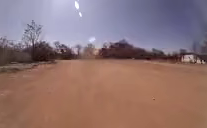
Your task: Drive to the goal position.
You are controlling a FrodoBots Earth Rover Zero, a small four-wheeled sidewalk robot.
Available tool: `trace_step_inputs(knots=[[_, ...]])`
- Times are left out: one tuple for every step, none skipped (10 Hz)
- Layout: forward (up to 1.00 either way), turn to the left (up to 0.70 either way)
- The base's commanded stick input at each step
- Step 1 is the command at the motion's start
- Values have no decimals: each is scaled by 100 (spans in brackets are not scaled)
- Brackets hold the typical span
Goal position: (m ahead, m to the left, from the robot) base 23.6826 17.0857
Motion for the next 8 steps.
trace_step_inputs(knots=[[100,0],[100,0],[100,0],[100,0],[100,0],[100,0],[100,0],[100,0]])
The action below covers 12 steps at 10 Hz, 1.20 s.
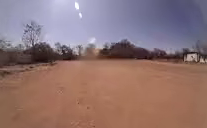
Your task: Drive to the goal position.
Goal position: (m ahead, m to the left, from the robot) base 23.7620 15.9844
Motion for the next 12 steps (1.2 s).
trace_step_inputs(knots=[[100,0],[100,0],[100,0],[100,0],[100,0],[100,0],[100,0],[100,0],[100,0],[100,0],[100,0],[100,27]])
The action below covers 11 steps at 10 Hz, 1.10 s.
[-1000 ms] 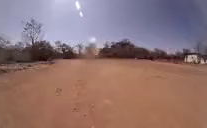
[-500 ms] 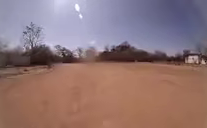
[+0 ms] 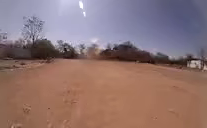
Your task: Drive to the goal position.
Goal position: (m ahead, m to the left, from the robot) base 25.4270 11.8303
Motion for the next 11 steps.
trace_step_inputs(knots=[[100,27],[100,27],[100,16],[100,5],[100,0],[100,0],[100,0],[100,0],[100,0],[100,0],[100,0]])
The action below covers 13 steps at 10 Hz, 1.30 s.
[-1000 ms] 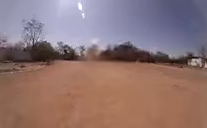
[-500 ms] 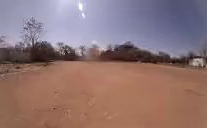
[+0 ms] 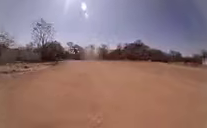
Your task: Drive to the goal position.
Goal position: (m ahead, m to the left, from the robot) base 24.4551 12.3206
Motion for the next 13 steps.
trace_step_inputs(knots=[[100,0],[100,0],[100,0],[100,0],[100,0],[100,0],[100,0],[100,0],[100,0],[100,0],[100,0],[100,0],[100,0]])
